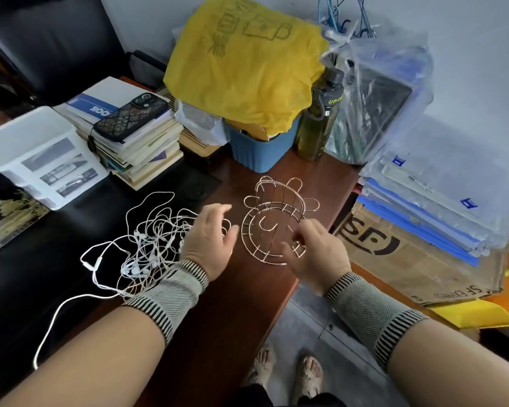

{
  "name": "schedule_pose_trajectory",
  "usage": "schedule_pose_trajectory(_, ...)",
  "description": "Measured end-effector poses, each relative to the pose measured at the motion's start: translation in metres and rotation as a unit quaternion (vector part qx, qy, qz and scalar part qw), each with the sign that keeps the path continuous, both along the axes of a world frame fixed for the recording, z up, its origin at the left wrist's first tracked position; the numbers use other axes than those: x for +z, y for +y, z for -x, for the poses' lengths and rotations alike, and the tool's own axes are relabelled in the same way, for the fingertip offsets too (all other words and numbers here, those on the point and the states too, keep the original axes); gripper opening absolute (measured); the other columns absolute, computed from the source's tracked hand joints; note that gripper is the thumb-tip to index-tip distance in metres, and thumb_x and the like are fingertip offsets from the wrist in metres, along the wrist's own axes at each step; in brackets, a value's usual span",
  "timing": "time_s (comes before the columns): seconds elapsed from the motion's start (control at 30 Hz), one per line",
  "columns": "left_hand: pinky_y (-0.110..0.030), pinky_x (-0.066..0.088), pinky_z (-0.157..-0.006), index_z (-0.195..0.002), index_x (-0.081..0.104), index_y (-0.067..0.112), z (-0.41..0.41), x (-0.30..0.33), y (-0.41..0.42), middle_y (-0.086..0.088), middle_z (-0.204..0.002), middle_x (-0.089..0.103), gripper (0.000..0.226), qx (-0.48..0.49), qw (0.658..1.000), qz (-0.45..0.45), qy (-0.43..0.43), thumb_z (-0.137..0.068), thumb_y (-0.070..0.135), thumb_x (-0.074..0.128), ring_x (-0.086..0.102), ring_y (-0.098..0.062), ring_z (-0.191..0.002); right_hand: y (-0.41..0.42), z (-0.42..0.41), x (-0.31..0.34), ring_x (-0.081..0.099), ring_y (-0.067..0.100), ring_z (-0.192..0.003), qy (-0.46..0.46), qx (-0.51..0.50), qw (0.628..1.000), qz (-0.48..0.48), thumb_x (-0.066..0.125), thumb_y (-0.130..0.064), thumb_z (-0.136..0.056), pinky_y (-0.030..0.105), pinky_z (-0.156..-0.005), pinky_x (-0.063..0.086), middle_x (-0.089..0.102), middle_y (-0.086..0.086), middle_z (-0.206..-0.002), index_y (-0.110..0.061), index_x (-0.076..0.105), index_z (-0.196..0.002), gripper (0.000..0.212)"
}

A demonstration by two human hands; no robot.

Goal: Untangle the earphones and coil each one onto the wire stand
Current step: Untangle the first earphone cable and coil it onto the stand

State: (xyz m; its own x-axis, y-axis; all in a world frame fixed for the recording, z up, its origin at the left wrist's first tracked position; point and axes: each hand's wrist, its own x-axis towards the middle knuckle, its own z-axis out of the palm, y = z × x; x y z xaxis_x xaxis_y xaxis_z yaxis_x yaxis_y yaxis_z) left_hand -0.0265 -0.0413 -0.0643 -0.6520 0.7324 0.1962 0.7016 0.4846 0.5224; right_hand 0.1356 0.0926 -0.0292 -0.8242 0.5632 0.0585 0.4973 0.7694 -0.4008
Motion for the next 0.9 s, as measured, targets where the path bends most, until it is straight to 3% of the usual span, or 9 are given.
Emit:
schedule_pose_trajectory(0.1, -0.024, 0.046, -0.068, -0.121, 0.057, 0.011, 0.015, -0.014, -0.028, -0.003, -0.121, 0.055, 0.028, 0.075, 0.993, 0.086, -0.037, -0.095, 0.02, 0.054, 0.058, -0.013, -0.087, -0.02, 0.01, -0.009, 0.053, 0.014, -0.062, -0.009, 0.075, 0.997, 0.013, 0.042, -0.041, -0.089, 0.033, -0.06, 0.053, 0.054, -0.007, -0.079, -0.02, 0.051, -0.084, 0.023)
schedule_pose_trajectory(0.2, -0.027, 0.051, -0.073, -0.122, 0.058, 0.016, 0.024, -0.024, -0.047, 0.0, -0.124, 0.055, 0.026, 0.132, 0.977, 0.147, -0.077, -0.097, 0.019, 0.052, 0.057, -0.01, -0.085, -0.036, 0.022, -0.022, 0.061, 0.022, -0.078, -0.055, 0.104, 0.992, 0.043, 0.048, -0.029, -0.093, 0.035, -0.072, 0.052, 0.061, -0.002, -0.094, -0.017, 0.059, -0.098, 0.017)
schedule_pose_trajectory(0.3, -0.032, 0.053, -0.084, -0.129, 0.057, 0.016, 0.031, -0.034, -0.057, -0.002, -0.128, 0.056, 0.032, 0.16, 0.968, 0.16, -0.112, -0.097, 0.018, 0.053, 0.061, -0.014, -0.096, -0.047, 0.034, -0.034, 0.062, 0.024, -0.087, -0.084, 0.116, 0.987, 0.076, 0.049, -0.025, -0.093, 0.036, -0.08, 0.051, 0.061, -0.001, -0.101, -0.017, 0.061, -0.105, 0.019)
schedule_pose_trajectory(0.4, -0.035, 0.054, -0.086, -0.129, 0.058, 0.017, 0.038, -0.042, -0.062, -0.002, -0.124, 0.059, 0.033, 0.186, 0.959, 0.159, -0.14, -0.097, 0.022, 0.053, 0.062, -0.017, -0.1, -0.052, 0.045, -0.044, 0.061, 0.021, -0.092, -0.1, 0.111, 0.984, 0.102, 0.05, -0.023, -0.094, 0.029, -0.083, 0.048, 0.06, -0.001, -0.105, -0.017, 0.063, -0.109, 0.021)
schedule_pose_trajectory(0.53, -0.037, 0.054, -0.087, -0.129, 0.057, 0.016, 0.043, -0.046, -0.057, -0.001, -0.12, 0.06, 0.036, 0.188, 0.96, 0.145, -0.147, -0.096, 0.029, 0.054, 0.062, -0.017, -0.099, -0.054, 0.066, -0.052, 0.061, 0.017, -0.093, -0.104, 0.075, 0.982, 0.136, 0.05, -0.022, -0.096, 0.027, -0.085, 0.048, 0.061, -0.001, -0.105, -0.018, 0.066, -0.109, 0.021)
schedule_pose_trajectory(0.7, -0.039, 0.058, -0.081, -0.138, 0.05, 0.023, 0.056, -0.056, -0.058, 0.0, -0.125, 0.06, 0.05, 0.177, 0.949, 0.21, -0.157, -0.092, 0.002, 0.051, 0.065, -0.022, -0.094, -0.058, 0.089, -0.066, 0.061, 0.02, -0.096, -0.115, 0.056, 0.981, 0.149, 0.049, -0.022, -0.096, 0.028, -0.084, 0.046, 0.064, 0.002, -0.106, -0.017, 0.066, -0.11, 0.023)
schedule_pose_trajectory(0.9, -0.035, 0.058, -0.077, -0.131, 0.055, 0.024, 0.064, -0.066, -0.06, 0.007, -0.107, 0.068, 0.035, 0.156, 0.955, 0.206, -0.145, -0.096, 0.023, 0.056, 0.064, -0.012, -0.087, -0.066, 0.115, -0.079, 0.058, 0.02, -0.105, -0.143, 0.028, 0.974, 0.173, 0.05, -0.022, -0.096, 0.029, -0.088, 0.044, 0.06, 0.003, -0.117, -0.018, 0.06, -0.123, 0.03)
